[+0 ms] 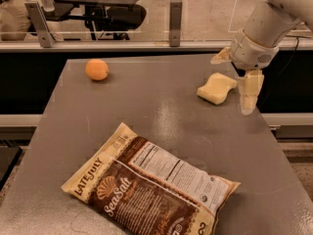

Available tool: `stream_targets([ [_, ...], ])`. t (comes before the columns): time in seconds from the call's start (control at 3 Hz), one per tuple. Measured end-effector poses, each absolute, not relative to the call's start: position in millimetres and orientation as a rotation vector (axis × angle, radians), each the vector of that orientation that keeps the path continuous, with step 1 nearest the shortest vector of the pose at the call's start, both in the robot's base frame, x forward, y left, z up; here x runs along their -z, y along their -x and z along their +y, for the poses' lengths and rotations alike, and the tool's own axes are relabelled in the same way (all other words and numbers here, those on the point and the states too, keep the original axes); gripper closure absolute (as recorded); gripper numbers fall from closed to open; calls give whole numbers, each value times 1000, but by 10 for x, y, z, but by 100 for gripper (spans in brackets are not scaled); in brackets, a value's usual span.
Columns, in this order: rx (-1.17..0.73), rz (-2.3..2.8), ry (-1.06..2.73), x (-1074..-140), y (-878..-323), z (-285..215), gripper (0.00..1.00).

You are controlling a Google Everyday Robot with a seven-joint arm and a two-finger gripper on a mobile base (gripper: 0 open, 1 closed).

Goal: Pick sponge

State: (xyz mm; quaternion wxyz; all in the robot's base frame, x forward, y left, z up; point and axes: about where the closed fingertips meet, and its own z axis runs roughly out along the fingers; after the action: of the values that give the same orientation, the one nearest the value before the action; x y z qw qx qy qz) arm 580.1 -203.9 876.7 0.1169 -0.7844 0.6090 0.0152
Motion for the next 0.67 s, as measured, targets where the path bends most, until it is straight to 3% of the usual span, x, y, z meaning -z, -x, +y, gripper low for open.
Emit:
stream_targets([
  [0.67,-87,1676,2446,-8455,-6082,-1839,0],
])
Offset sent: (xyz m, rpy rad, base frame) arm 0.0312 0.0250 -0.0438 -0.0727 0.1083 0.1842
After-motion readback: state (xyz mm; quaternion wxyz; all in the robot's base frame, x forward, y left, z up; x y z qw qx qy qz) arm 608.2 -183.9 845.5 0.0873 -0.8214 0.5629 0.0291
